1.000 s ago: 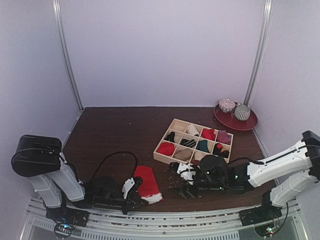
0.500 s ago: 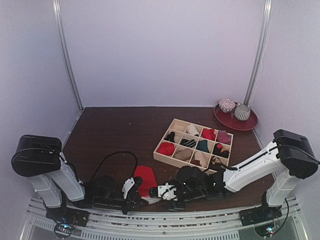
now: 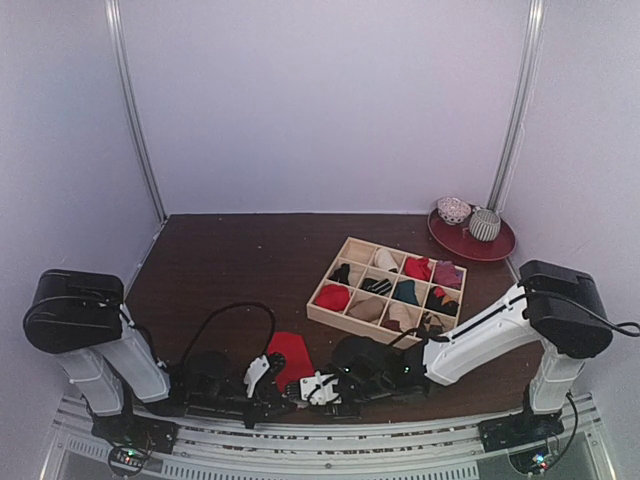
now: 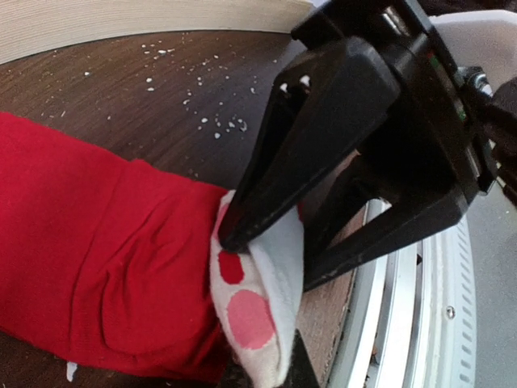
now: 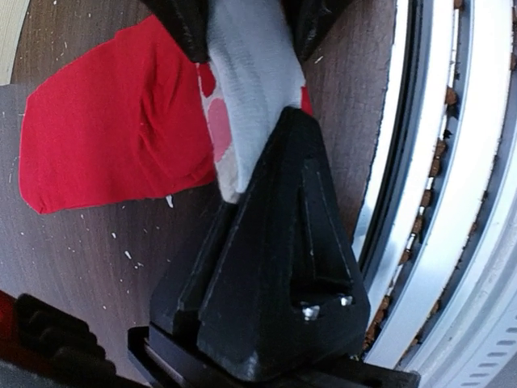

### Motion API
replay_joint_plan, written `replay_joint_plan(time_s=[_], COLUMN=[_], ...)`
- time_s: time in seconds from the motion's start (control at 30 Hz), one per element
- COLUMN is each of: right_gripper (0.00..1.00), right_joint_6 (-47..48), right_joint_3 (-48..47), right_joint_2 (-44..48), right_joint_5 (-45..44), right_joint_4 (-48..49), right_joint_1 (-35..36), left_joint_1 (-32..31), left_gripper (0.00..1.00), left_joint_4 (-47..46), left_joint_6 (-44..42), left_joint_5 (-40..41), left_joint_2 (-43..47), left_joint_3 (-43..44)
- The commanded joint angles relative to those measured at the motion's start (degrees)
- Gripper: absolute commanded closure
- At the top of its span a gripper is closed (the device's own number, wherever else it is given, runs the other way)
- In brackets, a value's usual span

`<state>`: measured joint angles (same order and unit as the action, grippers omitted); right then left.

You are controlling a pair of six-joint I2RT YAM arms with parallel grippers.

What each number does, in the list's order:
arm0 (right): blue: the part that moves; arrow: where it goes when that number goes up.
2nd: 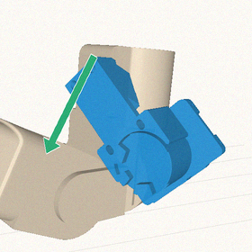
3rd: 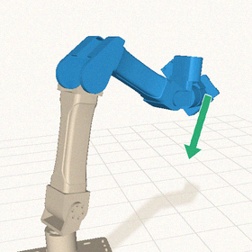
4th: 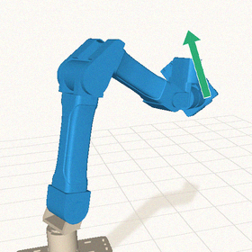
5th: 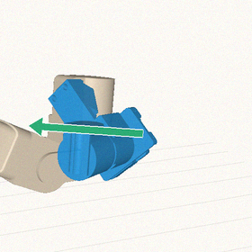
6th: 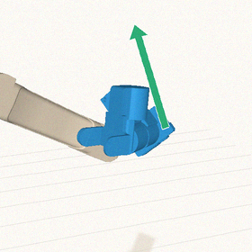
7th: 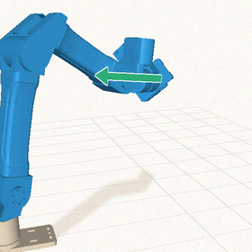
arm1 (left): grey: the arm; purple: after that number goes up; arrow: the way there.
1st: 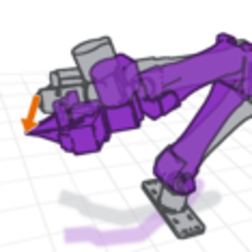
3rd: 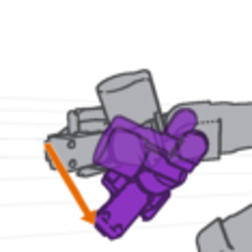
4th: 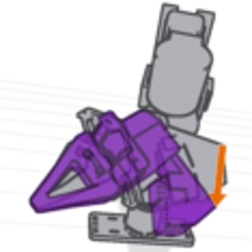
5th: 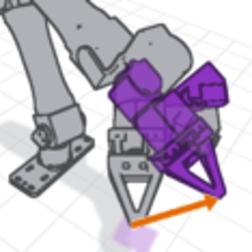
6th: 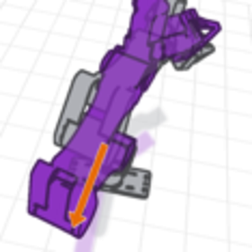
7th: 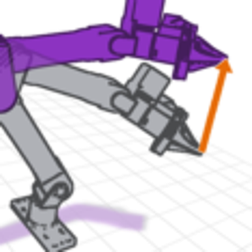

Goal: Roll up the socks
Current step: Roll a pair of socks at the center of the board.

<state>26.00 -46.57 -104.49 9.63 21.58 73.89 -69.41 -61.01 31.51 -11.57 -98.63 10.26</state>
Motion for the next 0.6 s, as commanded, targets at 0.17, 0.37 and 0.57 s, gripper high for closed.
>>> replay_joint_plan(time_s=[0.17, 0.37, 0.57], right_gripper=[0.87, 0.9, 0.9], right_joint_6=[-8.9, -21.5, -30.2], right_joint_3=[-4.3, -8.1, -15.8], right_joint_2=[-3.7, -3.4, -9.7], right_joint_5=[2.4, 15.9, 29.0], right_joint_4=[-13.7, -21.2, -28.4], right_joint_1=[-2.6, -5.8, -8.9], left_joint_1=[0.1, 0.0, -1.6], left_gripper=[0.71, 0.54, 0.47], left_joint_4=[12.2, 23.4, 20.1], left_joint_6=[-4.3, -13.2, -24.5], left_joint_5=[1.3, 10.8, 16.0], left_joint_2=[4.9, 23.4, 33.0], left_joint_3=[-1.3, -1.2, -3.1])
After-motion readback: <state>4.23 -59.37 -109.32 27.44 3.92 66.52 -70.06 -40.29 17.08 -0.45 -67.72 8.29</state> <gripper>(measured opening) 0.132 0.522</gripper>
